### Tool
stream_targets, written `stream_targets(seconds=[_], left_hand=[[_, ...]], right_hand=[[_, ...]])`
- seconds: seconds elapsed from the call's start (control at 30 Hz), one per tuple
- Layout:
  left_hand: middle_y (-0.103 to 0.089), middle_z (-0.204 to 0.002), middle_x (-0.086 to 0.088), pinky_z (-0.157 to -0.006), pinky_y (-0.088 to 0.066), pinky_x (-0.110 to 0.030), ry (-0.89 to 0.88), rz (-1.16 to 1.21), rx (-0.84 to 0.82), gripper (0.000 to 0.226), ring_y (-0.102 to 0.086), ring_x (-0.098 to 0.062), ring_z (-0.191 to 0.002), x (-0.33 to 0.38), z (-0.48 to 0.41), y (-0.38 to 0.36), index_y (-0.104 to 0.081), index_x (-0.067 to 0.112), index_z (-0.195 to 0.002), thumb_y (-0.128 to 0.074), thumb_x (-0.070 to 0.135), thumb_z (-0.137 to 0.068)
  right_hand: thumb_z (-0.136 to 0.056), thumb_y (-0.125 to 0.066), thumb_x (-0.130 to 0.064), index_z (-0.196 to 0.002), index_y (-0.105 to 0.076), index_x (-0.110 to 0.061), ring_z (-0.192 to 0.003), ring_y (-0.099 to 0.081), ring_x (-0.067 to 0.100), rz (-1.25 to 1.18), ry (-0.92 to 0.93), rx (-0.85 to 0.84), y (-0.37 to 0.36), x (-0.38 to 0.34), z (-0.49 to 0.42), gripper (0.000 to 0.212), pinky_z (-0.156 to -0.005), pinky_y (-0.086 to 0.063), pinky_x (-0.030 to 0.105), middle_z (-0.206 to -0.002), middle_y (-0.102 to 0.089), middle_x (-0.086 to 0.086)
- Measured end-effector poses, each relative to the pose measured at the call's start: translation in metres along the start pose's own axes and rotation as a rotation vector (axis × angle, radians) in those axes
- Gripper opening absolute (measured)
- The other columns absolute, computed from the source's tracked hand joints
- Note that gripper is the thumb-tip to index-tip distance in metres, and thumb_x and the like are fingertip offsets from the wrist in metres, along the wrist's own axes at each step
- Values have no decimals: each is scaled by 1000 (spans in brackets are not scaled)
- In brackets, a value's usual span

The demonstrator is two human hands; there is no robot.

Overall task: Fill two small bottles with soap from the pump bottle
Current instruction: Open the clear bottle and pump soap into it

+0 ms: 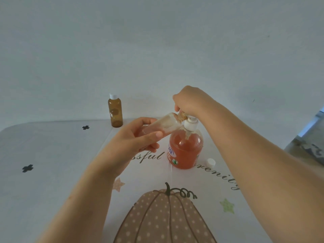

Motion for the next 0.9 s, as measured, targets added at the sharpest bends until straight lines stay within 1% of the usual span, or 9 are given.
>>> stream_targets(seconds=[0.1,0.2,0.37,0.5,0.63,0.73,0.8,0.87,0.9], left_hand=[[-69,-91,-3,-80,-55,-34,30,19,-3,40,-66,-21,-79,-3,-2,1,-68,14,-113,-76,23,-75],[-67,-93,-4,-79,-54,-33,50,28,-17,39,-65,-21,-79,-6,-2,2,-68,14,-111,-76,23,-75],[-68,-89,-2,-79,-55,-32,34,26,-15,41,-65,-20,-79,-8,-2,3,-69,15,-111,-78,25,-72],[-69,-87,-3,-80,-54,-34,15,34,4,43,-65,-20,-78,-5,-1,0,-66,12,-115,-75,23,-74],[-68,-81,-1,-76,-53,-33,-13,52,7,36,-64,-19,-76,0,0,-4,-67,14,-110,-74,21,-75],[-68,-80,-1,-74,-52,-31,-27,55,14,37,-64,-19,-75,1,0,-5,-66,13,-110,-74,21,-75],[-68,-80,1,-74,-53,-31,-29,51,20,40,-65,-18,-75,1,1,-4,-65,12,-112,-74,22,-74],[-68,-81,1,-74,-54,-31,-28,59,18,41,-64,-19,-75,1,1,-4,-65,11,-113,-75,20,-75],[-68,-81,1,-74,-54,-31,-25,59,16,41,-64,-19,-75,1,1,-4,-65,11,-113,-77,19,-75]], right_hand=[[-89,-45,-12,-101,-75,-10,-87,-68,25,-19,-2,1,-4,2,-3,32,-76,-48,32,-99,-76,7],[-87,-46,-12,-101,-76,-10,-96,-69,27,-41,-11,-7,-7,4,-4,33,-87,-52,35,-102,-75,7],[-86,-46,-9,-100,-75,-9,-95,-69,28,-60,-5,-3,-8,4,0,32,-93,-54,38,-101,-75,8],[-88,-47,-3,-104,-75,-7,-90,-68,25,-59,-9,-1,-4,3,2,33,-92,-54,36,-105,-75,10],[-87,-46,-10,-108,-75,-6,-76,-62,25,-102,-3,44,7,0,6,36,-74,-48,32,-103,-78,10],[-88,-45,-13,-101,-75,-7,-85,-71,25,-72,20,58,10,-2,7,33,-80,-51,33,-96,-78,8],[-89,-45,-13,-99,-75,-7,-89,-72,26,-57,33,60,10,-3,8,32,-84,-52,34,-94,-78,8],[-89,-46,-12,-100,-76,-6,-86,-70,25,-60,33,47,10,-2,6,33,-85,-53,35,-98,-78,9],[-89,-46,-11,-102,-77,-6,-82,-67,24,-51,36,37,9,-1,6,33,-82,-53,34,-101,-77,9]])
Point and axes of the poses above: each hand's wrist, its own z-axis away from the middle knuckle, its own y-axis out of the back of the hand, x = y × z, the point moved 3 cm from there along -z, towards the middle knuckle
